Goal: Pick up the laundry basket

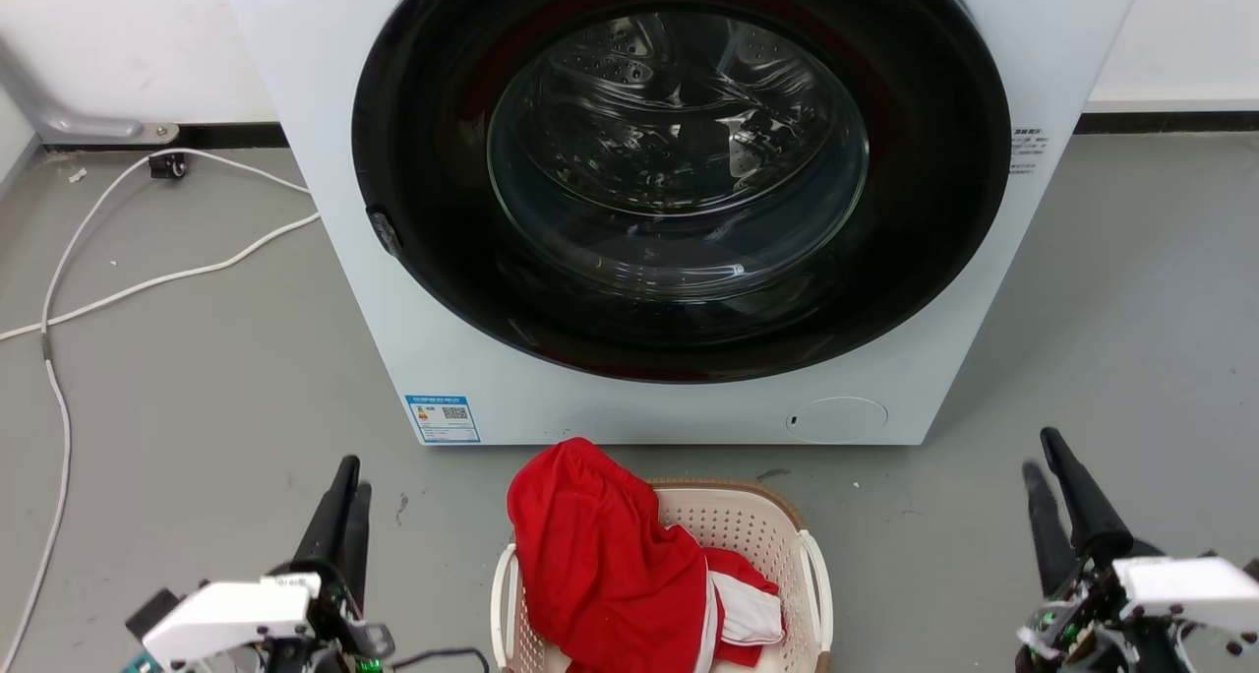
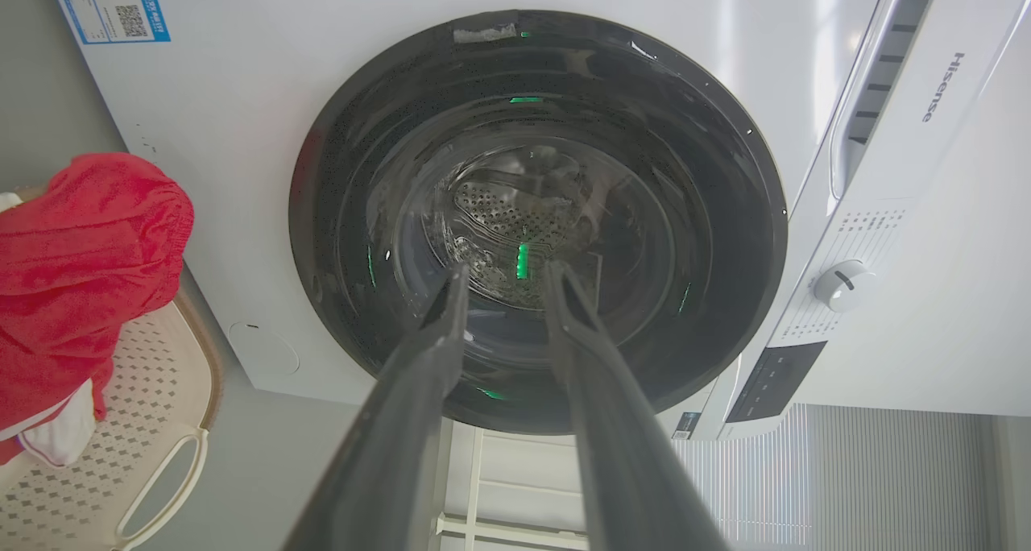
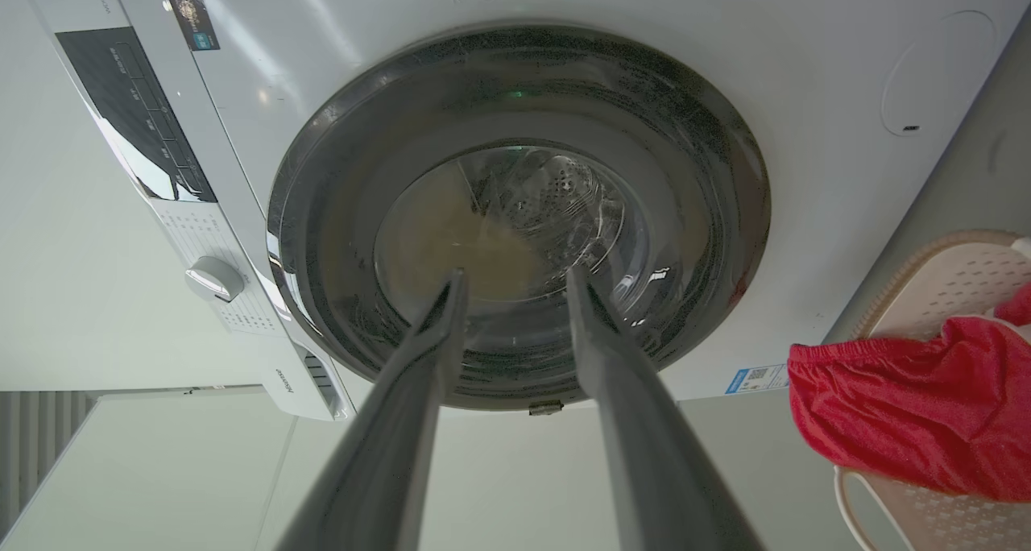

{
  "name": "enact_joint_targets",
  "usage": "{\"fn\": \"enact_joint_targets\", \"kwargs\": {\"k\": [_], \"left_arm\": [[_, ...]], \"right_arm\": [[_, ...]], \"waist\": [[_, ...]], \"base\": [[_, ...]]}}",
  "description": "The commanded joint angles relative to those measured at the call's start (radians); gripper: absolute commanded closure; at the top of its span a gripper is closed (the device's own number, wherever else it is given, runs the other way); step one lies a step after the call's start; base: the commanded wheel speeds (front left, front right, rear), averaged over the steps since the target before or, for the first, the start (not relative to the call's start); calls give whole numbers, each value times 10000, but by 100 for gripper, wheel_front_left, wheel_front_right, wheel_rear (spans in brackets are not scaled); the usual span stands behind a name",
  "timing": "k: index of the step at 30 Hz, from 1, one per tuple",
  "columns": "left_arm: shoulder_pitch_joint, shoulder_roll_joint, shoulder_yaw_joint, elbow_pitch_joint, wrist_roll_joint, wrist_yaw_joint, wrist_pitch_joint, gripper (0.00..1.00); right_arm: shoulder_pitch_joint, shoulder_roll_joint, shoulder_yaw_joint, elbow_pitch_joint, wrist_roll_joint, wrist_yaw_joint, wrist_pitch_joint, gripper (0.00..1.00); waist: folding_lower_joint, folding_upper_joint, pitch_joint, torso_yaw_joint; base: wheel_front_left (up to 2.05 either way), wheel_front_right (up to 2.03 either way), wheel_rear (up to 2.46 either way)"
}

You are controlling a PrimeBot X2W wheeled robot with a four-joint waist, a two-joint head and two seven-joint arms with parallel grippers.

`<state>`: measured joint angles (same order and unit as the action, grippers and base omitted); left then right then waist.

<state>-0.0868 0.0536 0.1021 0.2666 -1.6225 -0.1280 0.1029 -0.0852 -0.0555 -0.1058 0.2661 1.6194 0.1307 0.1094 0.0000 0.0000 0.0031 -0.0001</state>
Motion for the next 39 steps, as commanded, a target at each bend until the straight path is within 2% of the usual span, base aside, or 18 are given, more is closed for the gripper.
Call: {"fn": "enact_joint_targets", "kwargs": {"k": [1, 14, 21, 28, 39], "left_arm": [[96, -27, -1, 95, 3, 0, -3, 0], [359, -30, -34, -333, 649, -5, -627, 0], [357, -29, 520, -407, 1531, 65, -931, 0], [353, -28, 774, -814, 2579, 336, -1213, 0], [518, -26, 701, -2146, 4910, 1101, -1651, 0]], "right_arm": [[97, 10, 5, 84, -3, 0, -3, 0], [254, 14, 313, -70, -860, 0, -635, 0], [249, 19, 105, -96, -1912, 0, -946, 0], [175, 21, -139, -566, -3431, 1, -1236, 0], [195, 25, -33, -1679, -7133, 1, -1678, 0]], "waist": [[0, 0, -1, 0], [0, 0, -4, -9], [0, 0, -12, -16], [0, 0, -5, -8], [0, 0, 13, 30]], "base": [[0, 0, 0], [0, 0, 0], [0, 0, 0], [0, 0, 0], [0, 0, 0]]}}
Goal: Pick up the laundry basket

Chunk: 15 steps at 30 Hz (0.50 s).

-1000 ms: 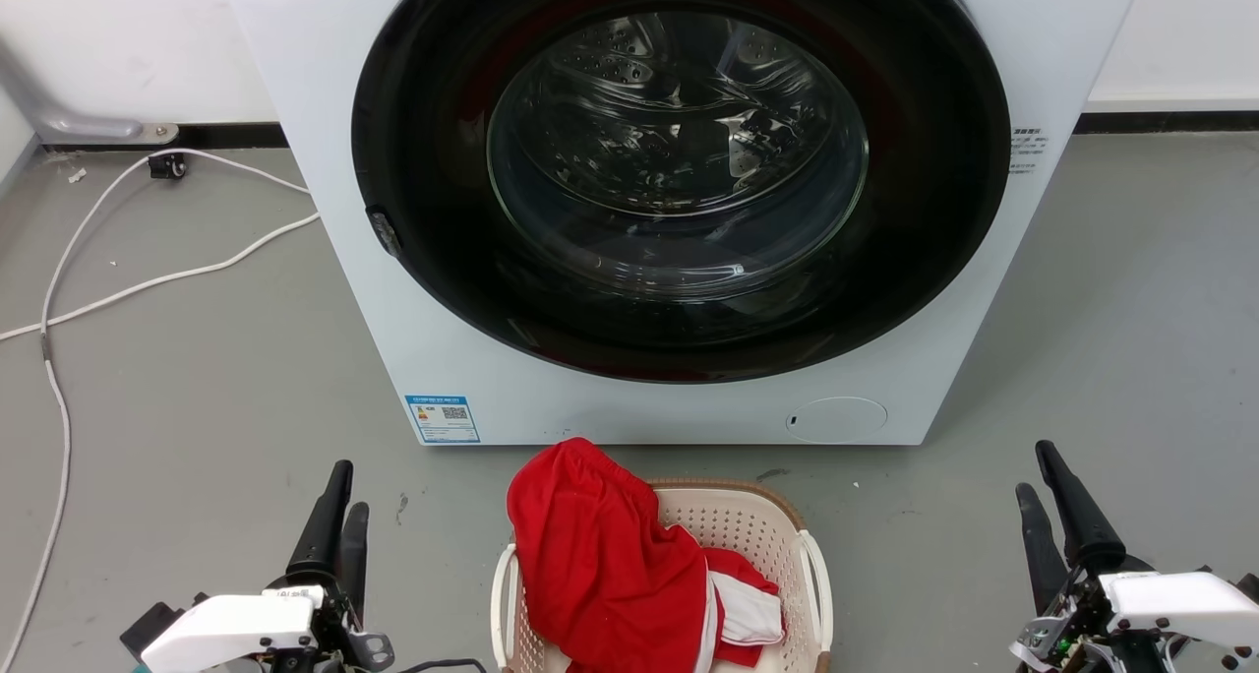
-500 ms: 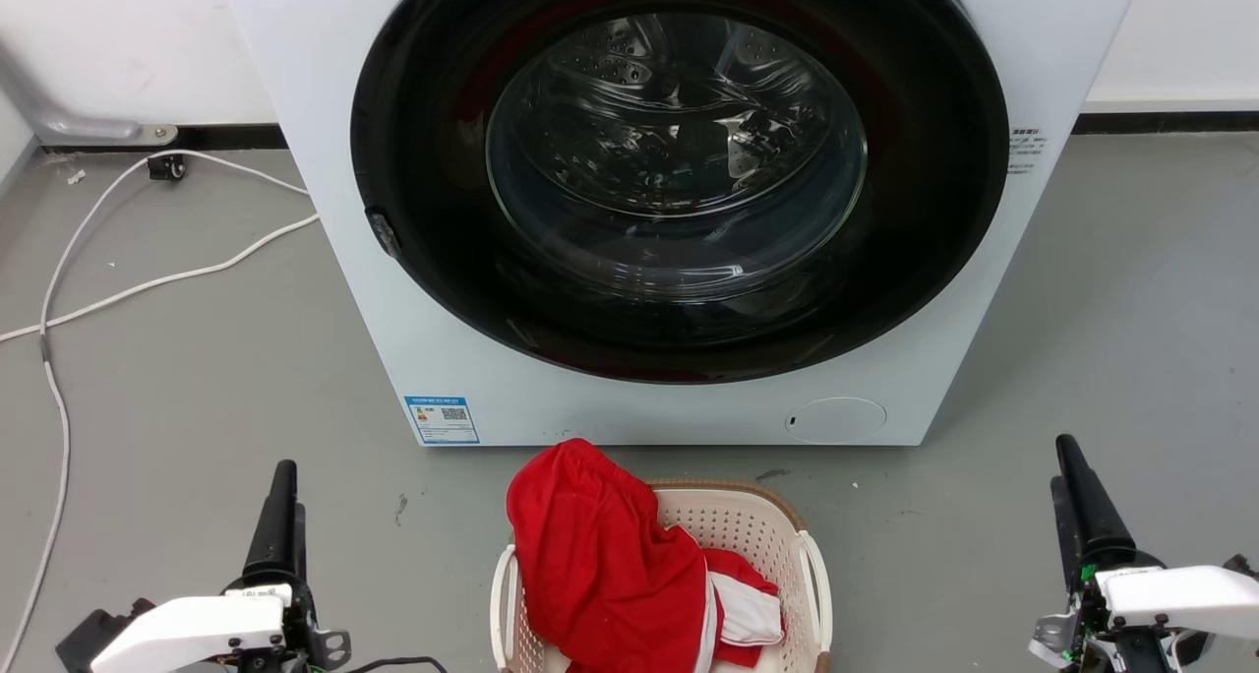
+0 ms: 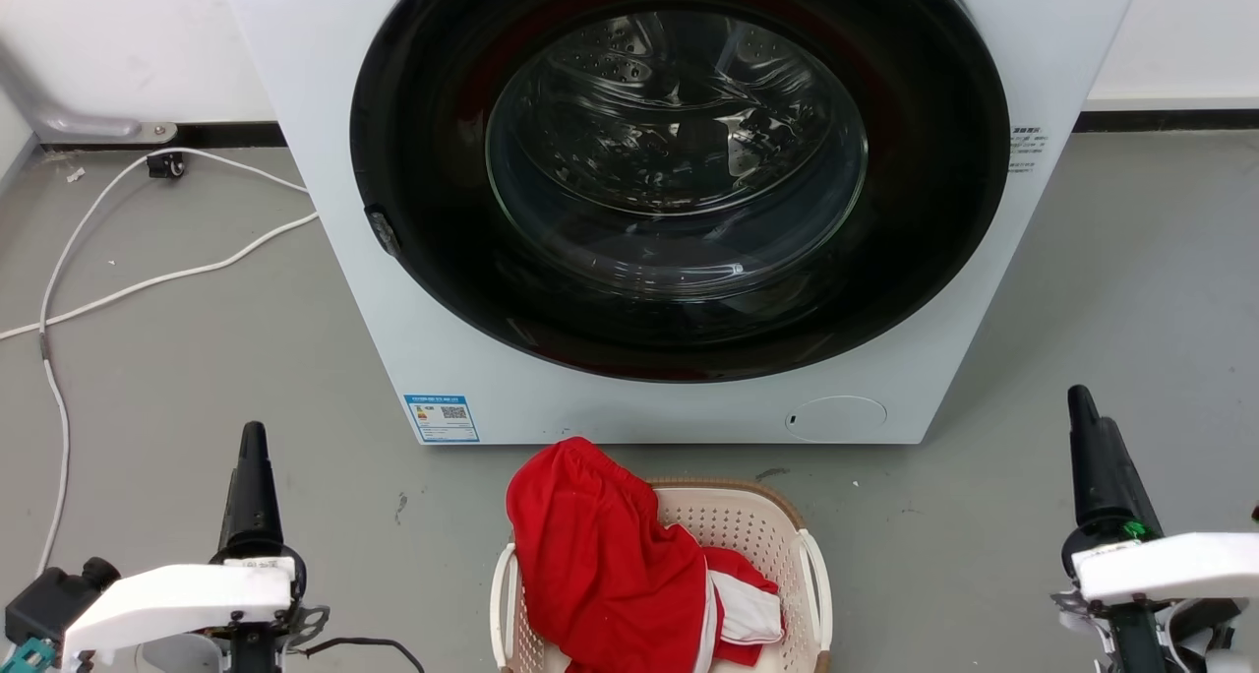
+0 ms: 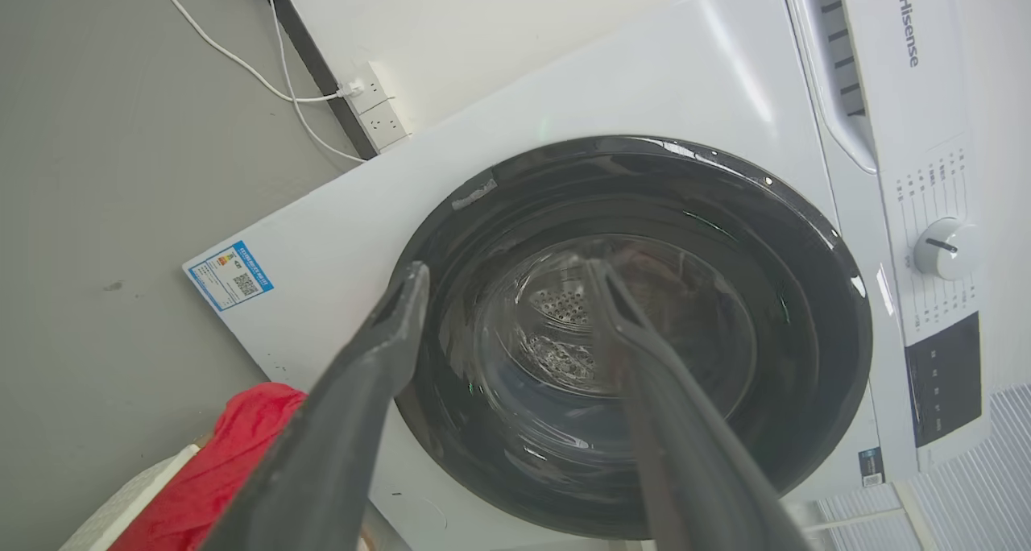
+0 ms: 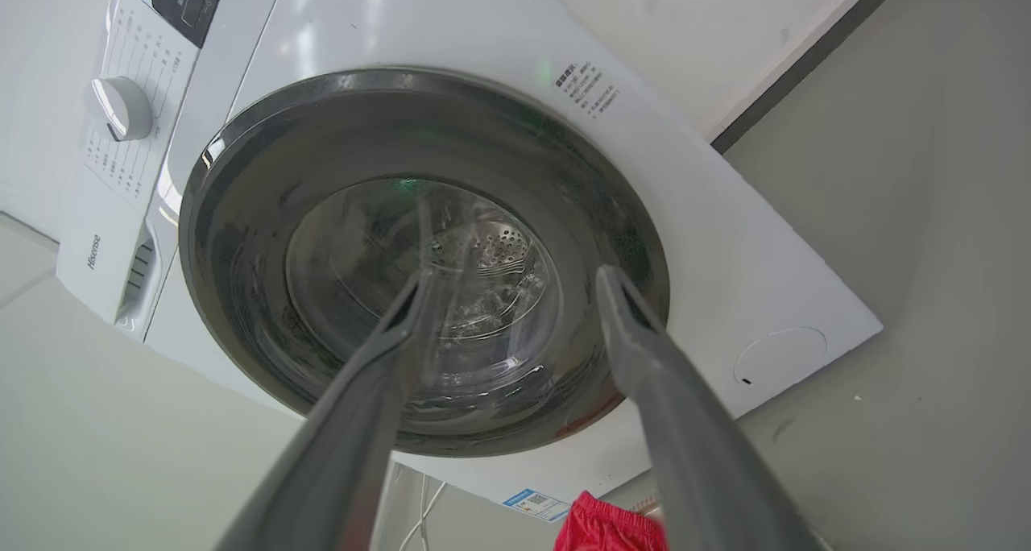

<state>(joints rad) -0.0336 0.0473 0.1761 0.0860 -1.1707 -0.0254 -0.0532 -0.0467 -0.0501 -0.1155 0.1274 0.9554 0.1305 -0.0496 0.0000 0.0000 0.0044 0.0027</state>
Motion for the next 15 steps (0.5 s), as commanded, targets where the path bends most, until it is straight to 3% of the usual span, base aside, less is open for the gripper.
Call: {"fn": "enact_joint_targets", "kwargs": {"k": [1, 9, 15], "left_arm": [[11, 38, -86, -461, 617, 137, -126, 0], [266, 39, -822, -1214, 2684, 263, -387, 0], [413, 39, -1345, -1516, 4140, 10, -571, 0]], "right_arm": [[-184, -28, 109, -371, -744, 3, -127, 0], [-65, -26, 350, -823, -2453, 3, -393, 0], [63, -24, 487, -1016, -3669, 3, -580, 0]], "waist": [[0, 0, 2, 3], [0, 0, 18, -13], [0, 0, 26, -28]], "base": [[0, 0, 0], [0, 0, 0], [0, 0, 0]]}}
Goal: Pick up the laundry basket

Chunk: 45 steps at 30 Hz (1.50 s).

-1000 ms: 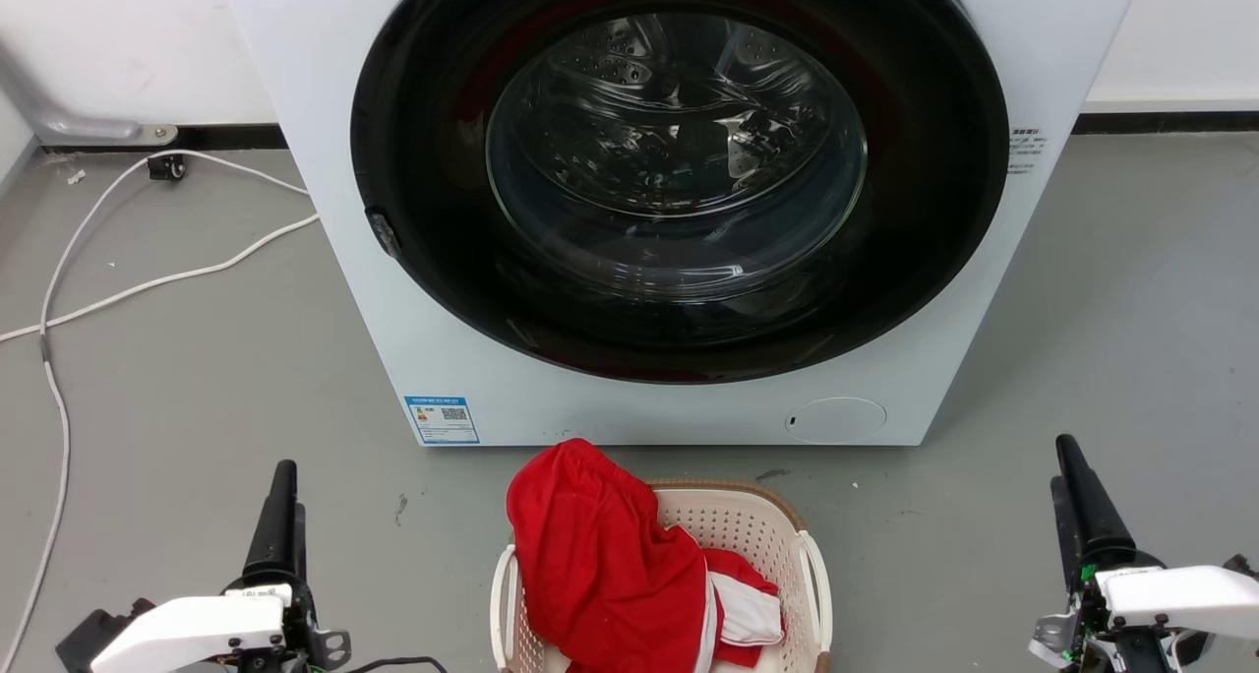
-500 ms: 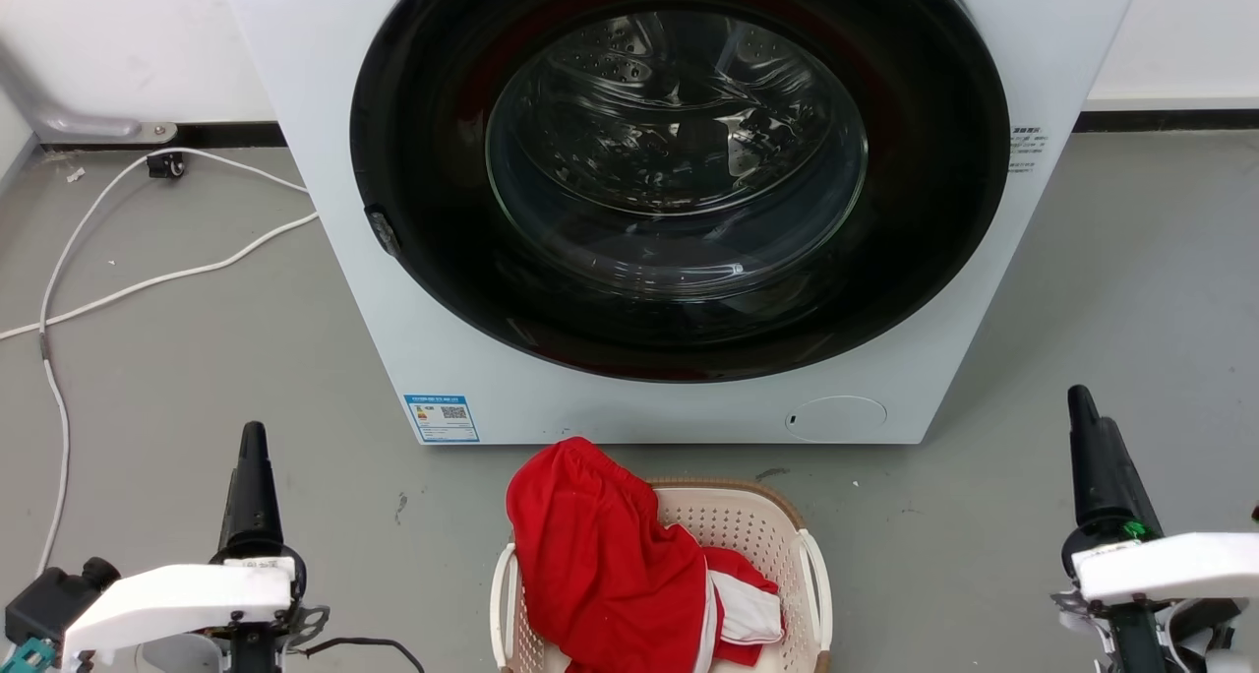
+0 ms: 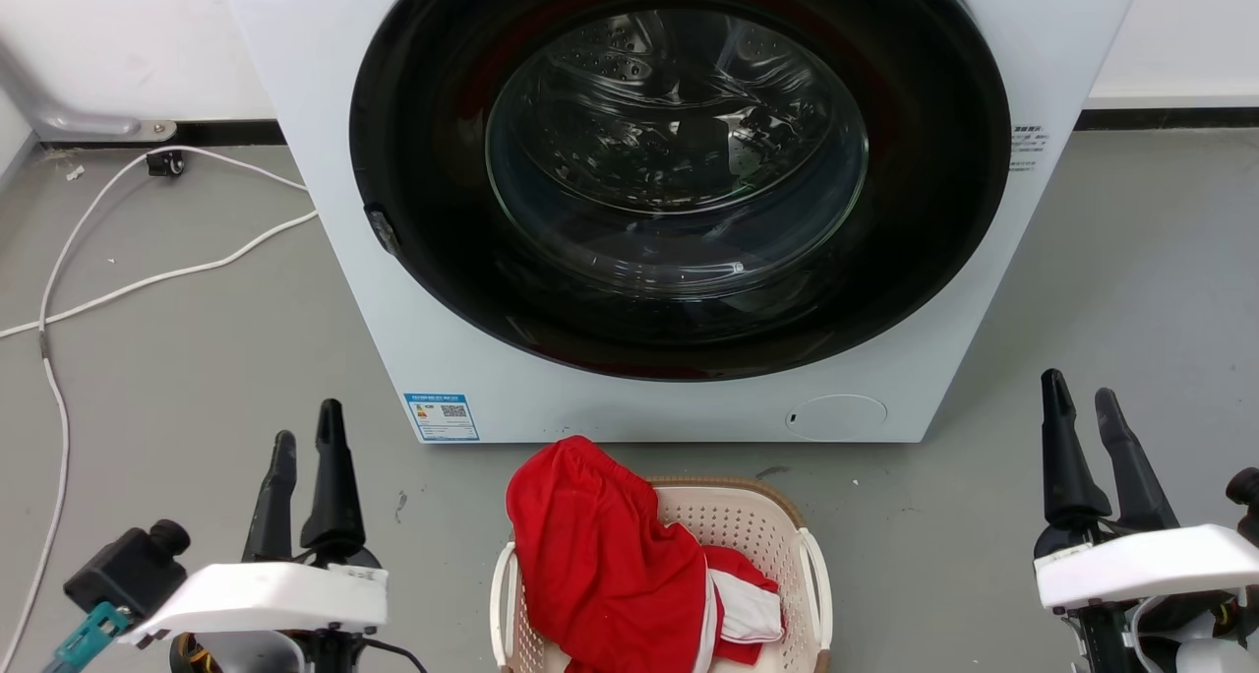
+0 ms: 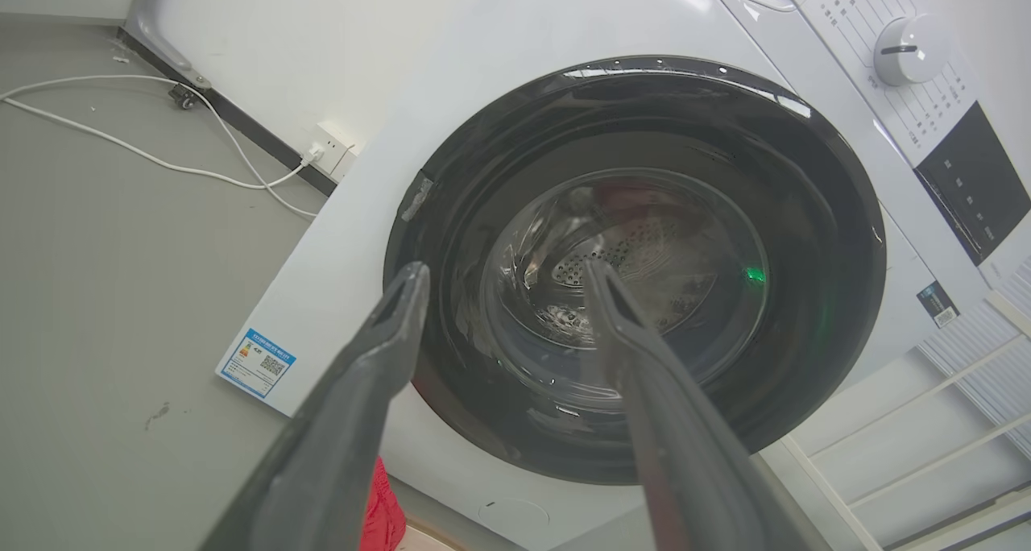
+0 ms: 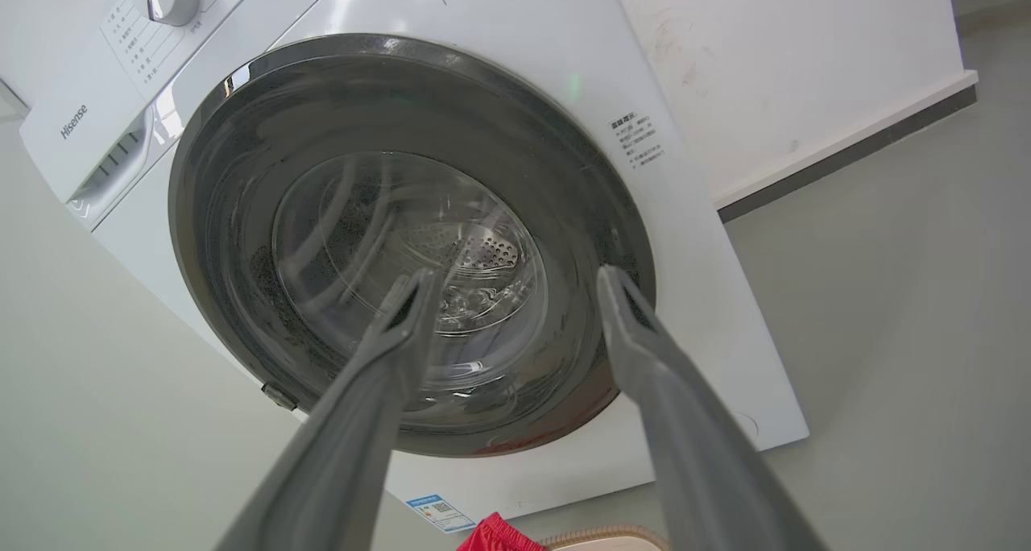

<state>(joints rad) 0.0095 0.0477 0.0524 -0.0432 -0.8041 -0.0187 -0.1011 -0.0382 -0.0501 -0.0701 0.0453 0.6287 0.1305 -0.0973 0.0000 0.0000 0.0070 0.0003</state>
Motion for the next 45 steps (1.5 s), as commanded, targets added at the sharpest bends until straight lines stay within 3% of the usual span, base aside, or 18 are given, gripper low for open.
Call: {"fn": "enact_joint_targets", "kwargs": {"k": [1, 10, 20, 45], "left_arm": [[1, 36, -191, -253, 677, -68, -119, 0], [155, 60, -723, -350, 2341, -130, -348, 0], [296, 434, -1566, -196, 3849, 289, -605, 0], [365, 1186, -3126, 307, 6094, 1247, -1166, 0]], "right_arm": [[1, -24, 41, -203, -578, 3, -127, 0], [128, -22, 278, -79, -1736, 2, -367, 0], [271, -18, 445, 168, -3135, 2, -632, 0], [372, -10, 501, 607, -5828, 1, -1188, 0]], "waist": [[0, 0, 0, -7], [0, 0, -19, -23], [0, 0, -32, -23], [0, 0, -35, -69]], "base": [[0, 0, 0], [0, 0, 0], [0, 0, 0], [0, 0, 0]]}}
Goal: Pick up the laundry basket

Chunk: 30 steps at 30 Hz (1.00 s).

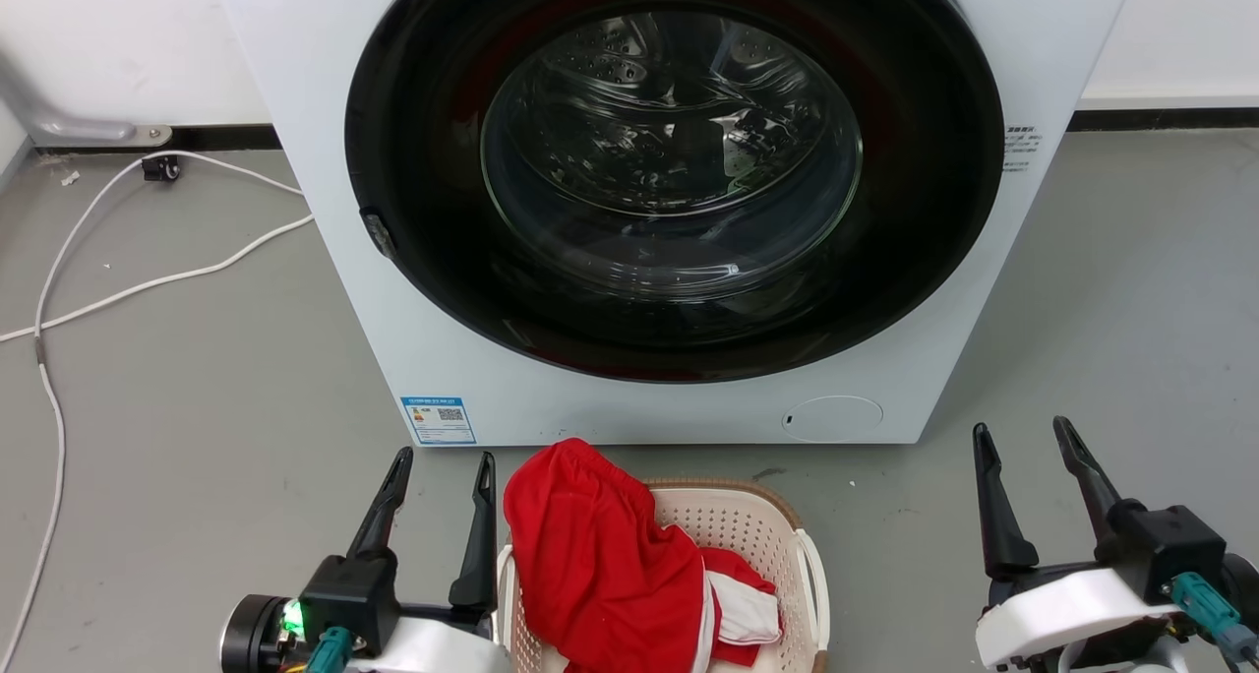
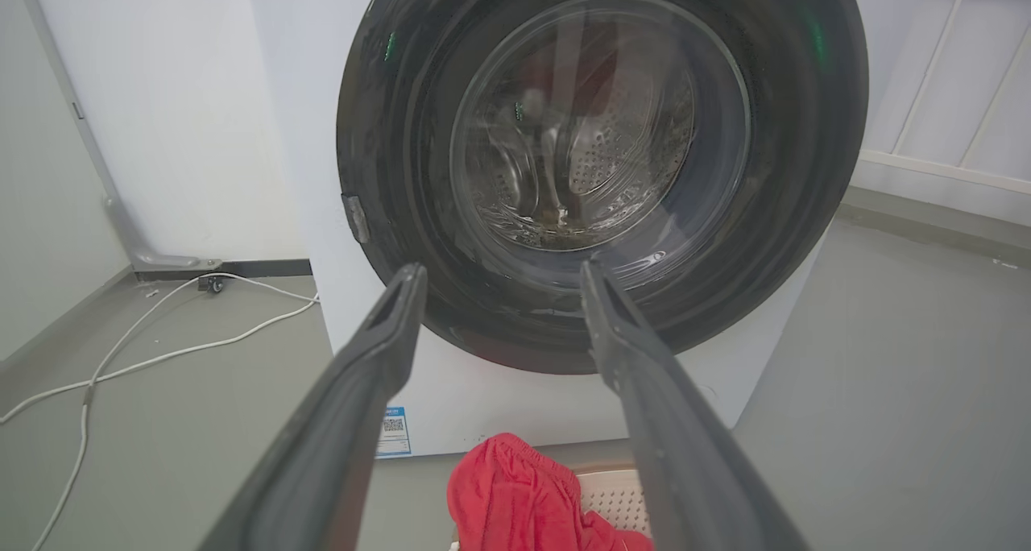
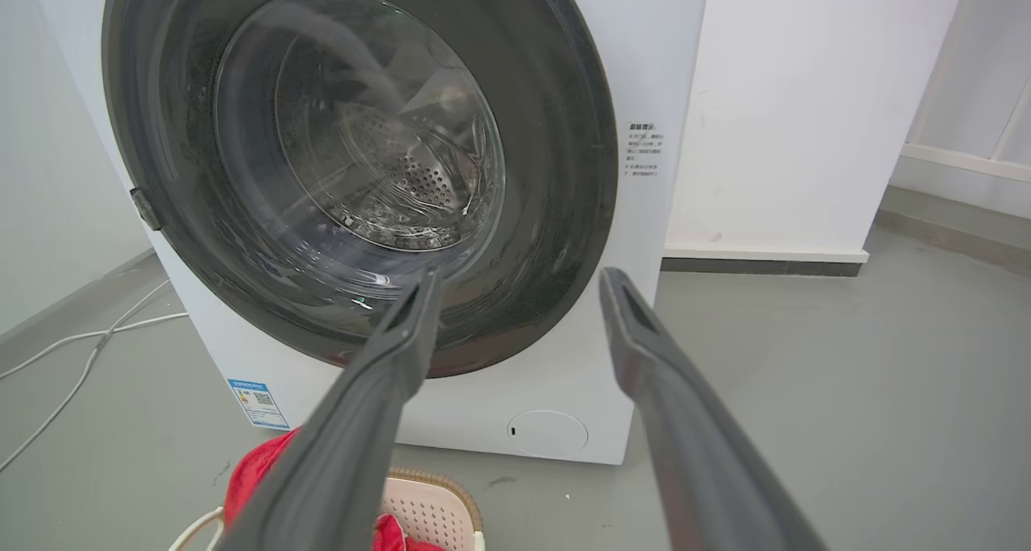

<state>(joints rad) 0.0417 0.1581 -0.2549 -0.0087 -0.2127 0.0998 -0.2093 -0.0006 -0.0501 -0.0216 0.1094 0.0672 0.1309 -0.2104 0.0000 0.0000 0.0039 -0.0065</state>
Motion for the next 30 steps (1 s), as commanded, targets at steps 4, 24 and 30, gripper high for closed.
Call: {"fn": "enact_joint_targets", "kwargs": {"k": [4, 24, 30], "left_arm": [[73, 125, -234, -156, 481, 159, -185, 0], [593, -919, 1191, 147, 1000, -1274, -533, 0], [613, -1020, 1394, 312, 1209, -1439, -574, 0]], "right_arm": [[6, -9, 27, -67, -701, -3, -164, 0], [104, -2, -46, 281, -525, -3, -534, 0], [78, -2, -67, 297, -586, -3, -551, 0]], "waist": [[0, 0, -12, -9], [0, 0, 25, -18], [0, 0, 27, -33]], "base": [[0, 0, 0], [0, 0, 0], [0, 0, 0]]}}
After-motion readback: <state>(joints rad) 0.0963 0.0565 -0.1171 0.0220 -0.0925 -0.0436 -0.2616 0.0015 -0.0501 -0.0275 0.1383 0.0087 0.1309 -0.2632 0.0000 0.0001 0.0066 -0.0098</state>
